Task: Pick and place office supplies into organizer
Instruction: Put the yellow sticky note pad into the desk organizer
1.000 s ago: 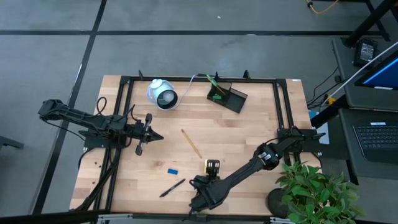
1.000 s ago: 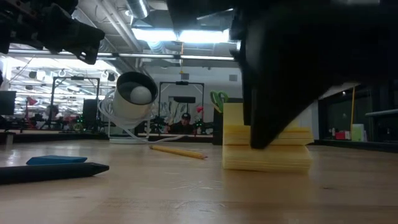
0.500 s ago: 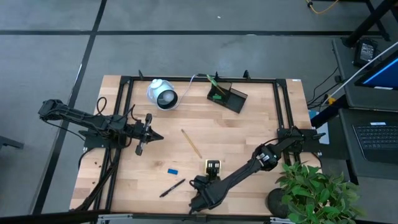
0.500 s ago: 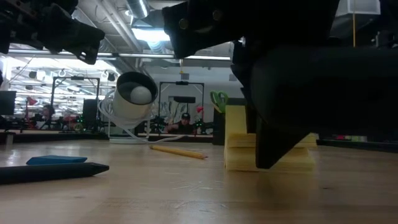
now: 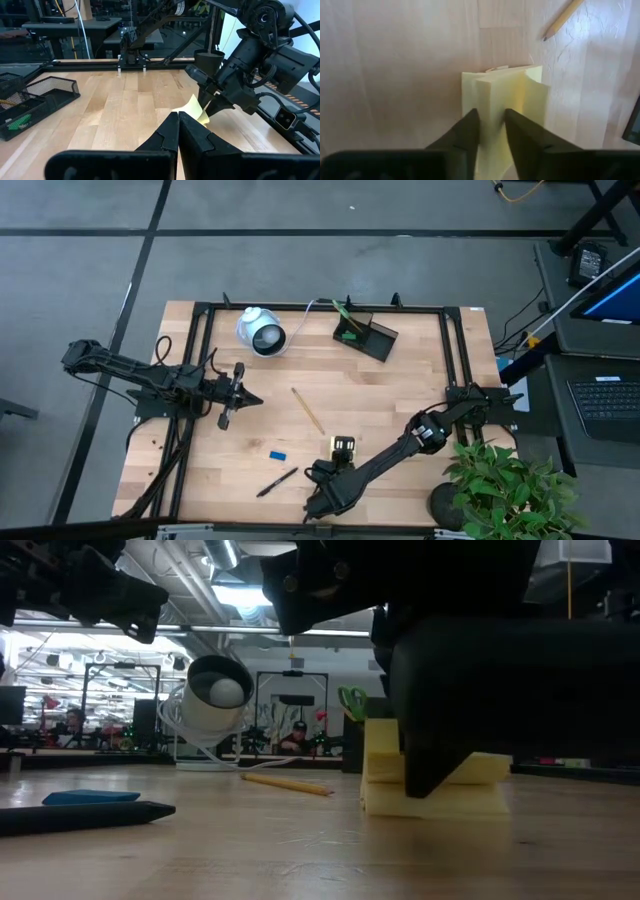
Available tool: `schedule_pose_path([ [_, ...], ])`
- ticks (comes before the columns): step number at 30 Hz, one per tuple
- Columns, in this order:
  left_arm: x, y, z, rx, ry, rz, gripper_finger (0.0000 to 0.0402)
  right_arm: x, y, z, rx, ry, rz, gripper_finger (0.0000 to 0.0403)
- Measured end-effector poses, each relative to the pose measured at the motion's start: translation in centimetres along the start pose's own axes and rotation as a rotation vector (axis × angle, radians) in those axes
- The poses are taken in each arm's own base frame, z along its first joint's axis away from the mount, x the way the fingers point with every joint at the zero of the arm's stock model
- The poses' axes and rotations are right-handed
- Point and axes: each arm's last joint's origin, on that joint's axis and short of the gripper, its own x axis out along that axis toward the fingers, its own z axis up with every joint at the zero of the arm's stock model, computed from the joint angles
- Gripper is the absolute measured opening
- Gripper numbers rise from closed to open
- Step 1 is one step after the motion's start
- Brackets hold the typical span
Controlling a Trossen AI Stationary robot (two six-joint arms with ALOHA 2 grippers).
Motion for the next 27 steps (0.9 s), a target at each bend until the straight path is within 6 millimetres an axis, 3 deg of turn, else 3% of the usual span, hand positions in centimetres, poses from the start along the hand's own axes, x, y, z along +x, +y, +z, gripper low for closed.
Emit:
schedule_pose_path([
  [6, 0.0, 0.0, 0.0, 0.000, 0.000, 0.000, 0.0002, 0.0, 0.0, 0.0, -0.001, 0.001, -0.001, 0.0023],
  [17, 0.0, 0.0, 0.0, 0.000, 0.000, 0.000, 0.0002, -0.2, -0.3, -0.2, 0.014, 0.023, -0.017, 0.0024],
  [27, 0.0, 0.0, 0.0, 0.000, 0.000, -0.001, 0.0002, -3.2, -2.9, 0.4, 0.069, -0.102, -0.045, 0.0023],
])
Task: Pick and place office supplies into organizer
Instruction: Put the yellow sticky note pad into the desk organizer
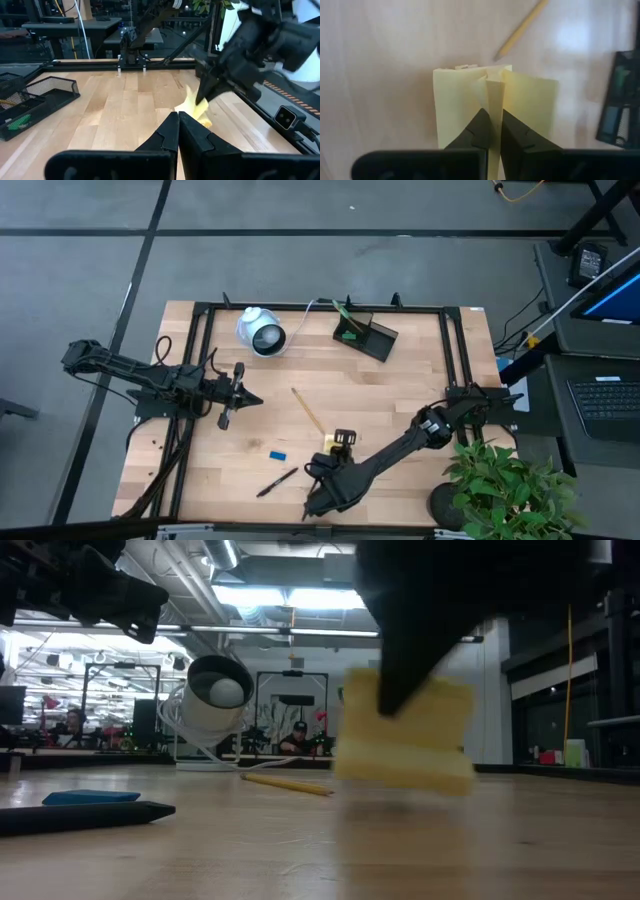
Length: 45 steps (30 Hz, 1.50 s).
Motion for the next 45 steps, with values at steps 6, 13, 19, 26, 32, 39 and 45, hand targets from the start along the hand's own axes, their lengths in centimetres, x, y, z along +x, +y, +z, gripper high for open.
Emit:
schedule_pose_path([
  [6, 0.0, 0.0, 0.0, 0.000, 0.000, 0.000, 0.0002, -1.3, -2.6, 1.0, 0.043, -0.034, 0.013, 0.0022],
  [13, 0.0, 0.0, 0.0, 0.000, 0.000, 0.000, 0.0002, -2.3, -6.0, 2.1, 0.004, -0.077, -0.009, 0.0024],
  [19, 0.0, 0.0, 0.0, 0.008, 0.000, 0.000, 0.0002, -2.9, -9.8, 3.2, -0.029, -0.090, -0.006, 0.0025],
  [26, 0.0, 0.0, 0.0, 0.010, 0.000, 0.001, 0.0002, -2.4, -14.0, 3.7, -0.024, -0.066, -0.032, 0.0022],
  [32, 0.0, 0.0, 0.0, 0.011, 0.000, 0.002, 0.0002, 0.1, -16.2, 1.6, 0.005, 0.054, -0.094, 0.0022],
  [39, 0.0, 0.1, 0.0, 0.021, -0.001, 0.030, 0.0002, 0.6, -19.9, -2.3, 0.144, 0.108, -0.155, 0.0022],
  [45, 0.0, 0.2, 0.0, 0.026, -0.002, 0.050, 0.0002, 1.8, -22.5, -4.0, 0.222, 0.103, -0.147, 0.0022],
])
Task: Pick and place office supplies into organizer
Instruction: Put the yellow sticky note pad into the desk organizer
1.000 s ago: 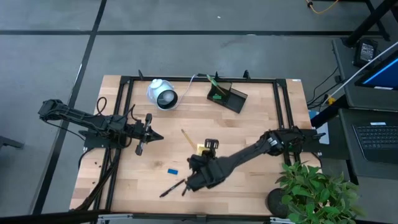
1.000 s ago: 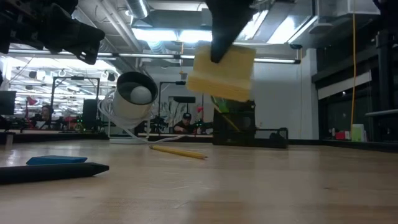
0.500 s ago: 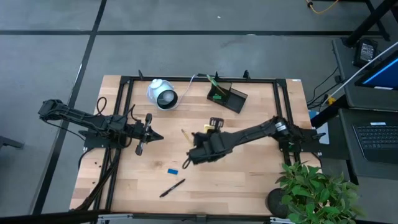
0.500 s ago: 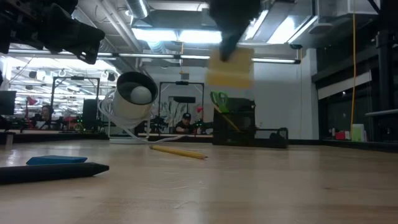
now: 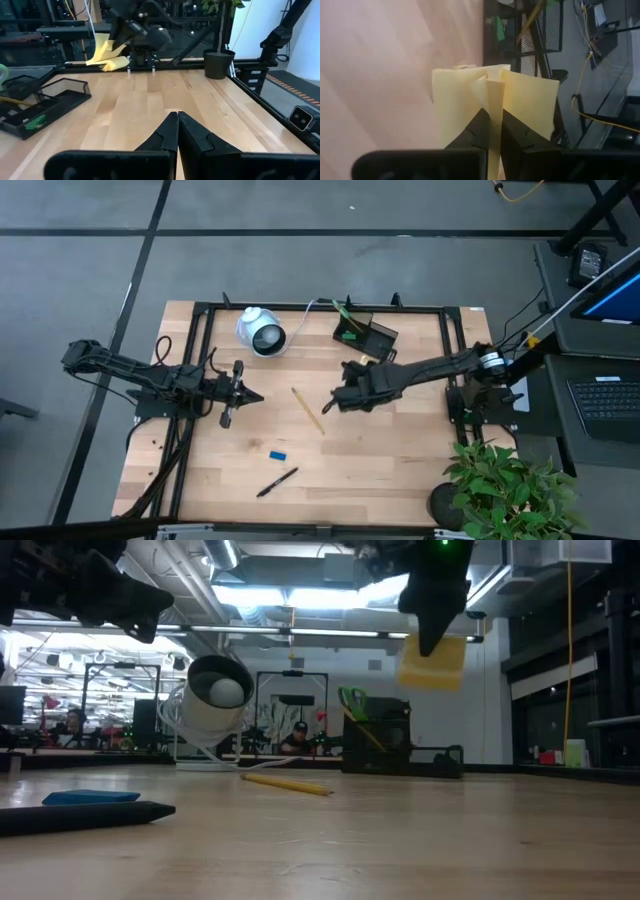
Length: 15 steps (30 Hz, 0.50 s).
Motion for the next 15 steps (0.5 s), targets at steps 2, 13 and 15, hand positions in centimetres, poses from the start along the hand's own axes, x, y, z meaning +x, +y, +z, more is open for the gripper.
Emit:
schedule_pose_path([
  [2, 0.0, 0.0, 0.0, 0.000, 0.000, 0.000, 0.0002, 1.0, -0.7, -0.1, -0.009, 0.017, -0.006, 0.0022],
  [13, 0.0, 0.0, 0.0, -0.016, 0.000, 0.000, 0.0002, 6.2, -5.3, 1.8, 0.004, 0.083, -0.018, 0.0022],
  [15, 0.0, 0.0, 0.0, -0.016, 0.000, 0.000, 0.0002, 7.1, -6.2, 2.2, 0.010, 0.086, -0.020, 0.0022],
])
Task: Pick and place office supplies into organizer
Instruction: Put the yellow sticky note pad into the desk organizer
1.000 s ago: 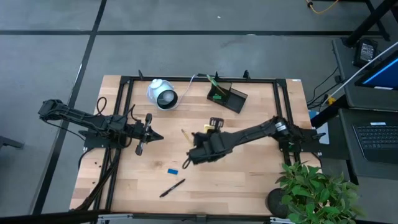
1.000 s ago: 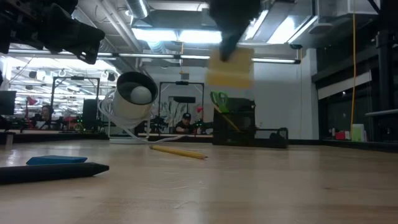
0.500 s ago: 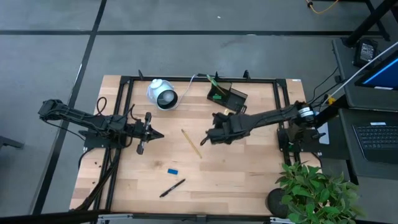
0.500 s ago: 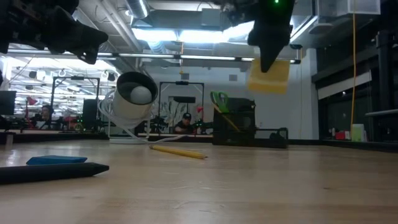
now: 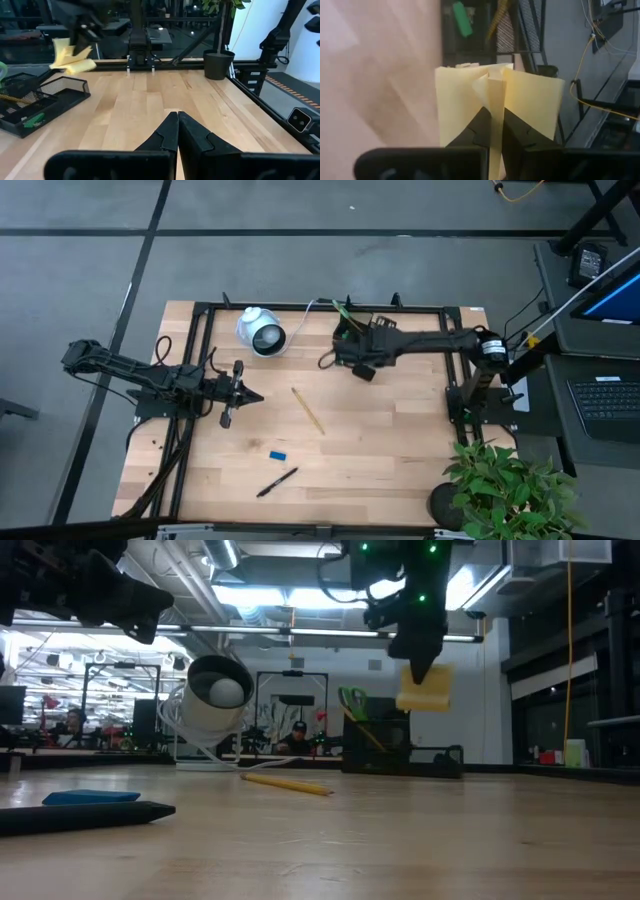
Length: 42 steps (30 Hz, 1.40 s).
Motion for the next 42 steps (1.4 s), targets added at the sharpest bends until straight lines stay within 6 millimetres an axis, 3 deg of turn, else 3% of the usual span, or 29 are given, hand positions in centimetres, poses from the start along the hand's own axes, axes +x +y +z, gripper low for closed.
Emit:
schedule_pose_path([
  [10, 0.0, 0.0, 0.0, 0.000, 0.000, 0.000, 0.0002, 2.5, -3.0, 1.1, 0.015, 0.023, -0.005, 0.0022],
  [27, 0.0, 0.0, 0.0, 0.000, 0.000, 0.001, 0.0002, 8.6, -1.0, -0.8, -0.017, 0.035, 0.018, 0.0022],
  [42, 0.0, 0.1, 0.0, 0.000, -0.001, 0.026, 0.0002, 10.8, -0.8, -1.8, 0.009, 0.045, 0.021, 0.0027],
])
